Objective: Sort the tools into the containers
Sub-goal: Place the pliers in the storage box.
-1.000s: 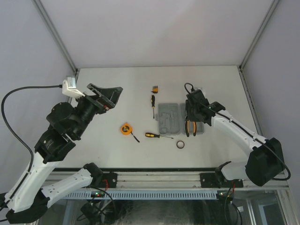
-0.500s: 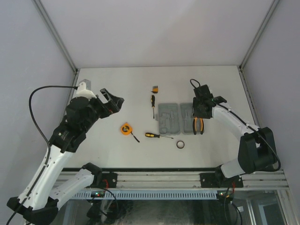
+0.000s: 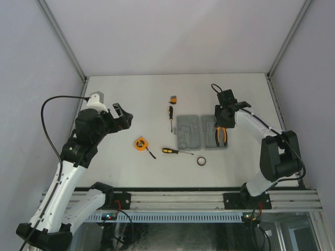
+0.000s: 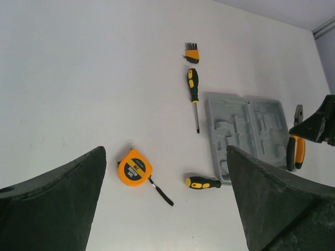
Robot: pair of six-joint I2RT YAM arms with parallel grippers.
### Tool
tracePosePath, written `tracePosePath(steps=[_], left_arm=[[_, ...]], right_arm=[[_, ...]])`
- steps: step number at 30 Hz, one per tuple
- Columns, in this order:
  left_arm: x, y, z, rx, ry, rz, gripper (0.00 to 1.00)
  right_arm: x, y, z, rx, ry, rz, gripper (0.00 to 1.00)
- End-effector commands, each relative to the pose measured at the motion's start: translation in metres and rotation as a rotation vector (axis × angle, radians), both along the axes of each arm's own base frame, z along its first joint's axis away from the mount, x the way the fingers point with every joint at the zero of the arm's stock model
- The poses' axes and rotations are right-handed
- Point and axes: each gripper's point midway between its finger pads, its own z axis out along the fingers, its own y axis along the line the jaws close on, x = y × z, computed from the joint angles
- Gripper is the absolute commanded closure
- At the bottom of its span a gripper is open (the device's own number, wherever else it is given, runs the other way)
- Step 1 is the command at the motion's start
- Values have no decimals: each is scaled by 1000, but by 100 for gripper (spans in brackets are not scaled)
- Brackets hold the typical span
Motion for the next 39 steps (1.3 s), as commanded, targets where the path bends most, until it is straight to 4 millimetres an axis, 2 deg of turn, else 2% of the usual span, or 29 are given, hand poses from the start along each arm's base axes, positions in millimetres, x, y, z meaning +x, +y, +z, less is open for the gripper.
tracePosePath(steps=[1,3,13,25,30,36,39], left_arm=[[9,10,-1,62,-59,10,0],[10,11,-7,50,-44,10,0],[11,21,-10,30,-38,39,0],[11,26,-14,15,-25,55,0],[13,29,-16,7,-19,63,0],[15,31,-20,-4,-1,67,1],[15,31,-20,-10,2,67,1]], right_arm=[[29,6,18,14,-91,32,89],[31,7,14,12,-80,36,89],[37,5,-5,-7,-52,44,89],[35,-1,-26,-45,0,27,88],[32,-1,-30,-68,17,22,81],[31,1,-28,-68,14,25,60],[30,1,-23,-67,3,24,54]])
